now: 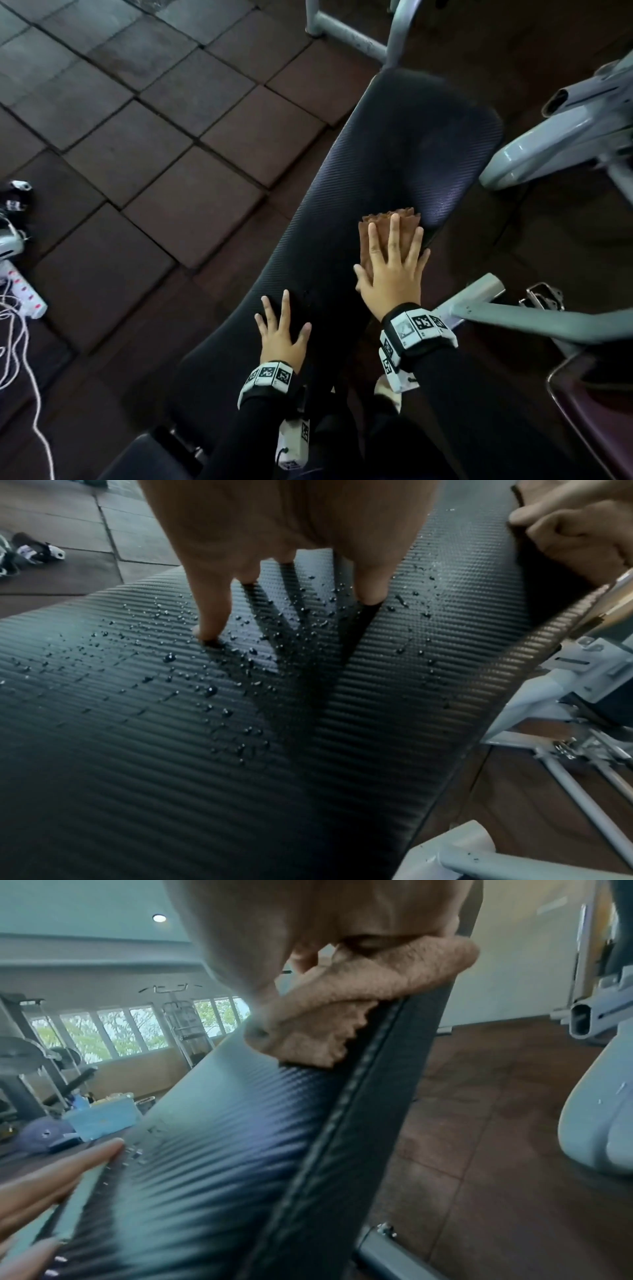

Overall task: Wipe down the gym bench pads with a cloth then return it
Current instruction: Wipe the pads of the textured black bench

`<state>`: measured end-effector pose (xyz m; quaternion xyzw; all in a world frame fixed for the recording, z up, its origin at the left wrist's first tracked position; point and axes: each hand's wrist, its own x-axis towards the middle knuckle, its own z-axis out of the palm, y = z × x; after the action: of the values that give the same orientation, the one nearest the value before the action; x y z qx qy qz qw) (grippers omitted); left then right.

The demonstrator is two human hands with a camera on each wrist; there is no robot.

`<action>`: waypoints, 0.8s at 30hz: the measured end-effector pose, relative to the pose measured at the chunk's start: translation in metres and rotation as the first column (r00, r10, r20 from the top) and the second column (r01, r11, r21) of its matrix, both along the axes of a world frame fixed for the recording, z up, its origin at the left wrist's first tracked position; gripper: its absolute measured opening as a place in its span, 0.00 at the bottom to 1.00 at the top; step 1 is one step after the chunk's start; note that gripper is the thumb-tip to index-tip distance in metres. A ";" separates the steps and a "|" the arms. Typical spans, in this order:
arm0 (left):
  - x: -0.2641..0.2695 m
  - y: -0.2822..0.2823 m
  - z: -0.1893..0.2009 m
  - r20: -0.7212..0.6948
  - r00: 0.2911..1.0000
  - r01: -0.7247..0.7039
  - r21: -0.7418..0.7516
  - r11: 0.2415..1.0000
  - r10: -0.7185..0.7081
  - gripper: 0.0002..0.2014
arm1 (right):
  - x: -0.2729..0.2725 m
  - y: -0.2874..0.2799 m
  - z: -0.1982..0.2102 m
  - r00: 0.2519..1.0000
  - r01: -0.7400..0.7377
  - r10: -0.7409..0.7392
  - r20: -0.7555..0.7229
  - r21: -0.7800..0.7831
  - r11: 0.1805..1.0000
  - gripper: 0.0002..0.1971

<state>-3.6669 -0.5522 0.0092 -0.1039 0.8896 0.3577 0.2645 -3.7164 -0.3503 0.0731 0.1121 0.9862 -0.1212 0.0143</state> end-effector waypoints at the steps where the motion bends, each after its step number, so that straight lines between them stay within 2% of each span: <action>1: 0.000 -0.001 -0.001 -0.002 1.000 0.003 0.014 1.000 -0.003 0.39 | 0.001 0.002 0.000 1.000 0.014 -0.014 -0.019 -0.002 1.000 0.38; 3: 0.000 -0.003 -0.001 0.006 1.000 0.014 0.029 0.999 -0.014 0.40 | 0.002 0.011 0.000 0.993 0.097 -0.100 -0.062 -0.050 0.994 0.37; 5: 0.000 -0.005 -0.001 0.016 0.999 0.028 0.032 0.999 -0.028 0.42 | 0.002 0.023 0.001 0.971 0.191 -0.214 -0.106 -0.194 0.962 0.38; 9: -0.001 -0.005 -0.004 0.019 1.000 0.018 0.059 0.998 -0.019 0.43 | -0.004 0.036 0.001 0.930 0.139 -0.273 -0.245 -0.451 0.881 0.39; 12: -0.001 -0.005 -0.006 -0.013 1.000 0.009 0.056 0.998 -0.009 0.44 | -0.006 0.037 -0.001 0.915 0.139 -0.325 -0.241 -0.567 0.812 0.40; 17: 0.001 -0.006 -0.013 -0.019 1.000 0.009 0.070 0.997 -0.008 0.44 | 0.010 0.034 -0.012 0.929 0.118 -0.321 -0.186 -0.672 0.731 0.41; 21: -0.001 -0.009 -0.021 -0.029 0.999 0.036 0.067 0.997 -0.034 0.45 | 0.043 0.001 -0.034 0.922 0.090 -0.313 -0.229 -0.659 0.747 0.39; 24: -0.001 -0.013 -0.027 -0.067 0.997 0.052 0.074 0.996 -0.047 0.46 | 0.077 -0.027 -0.060 0.940 0.034 -0.254 -0.228 -0.678 0.734 0.39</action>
<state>-3.6681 -0.5652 -0.0174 -0.0600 0.8859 0.3875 0.2477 -3.6391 -0.3778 0.0128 0.1565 0.8560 -0.4806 -0.1087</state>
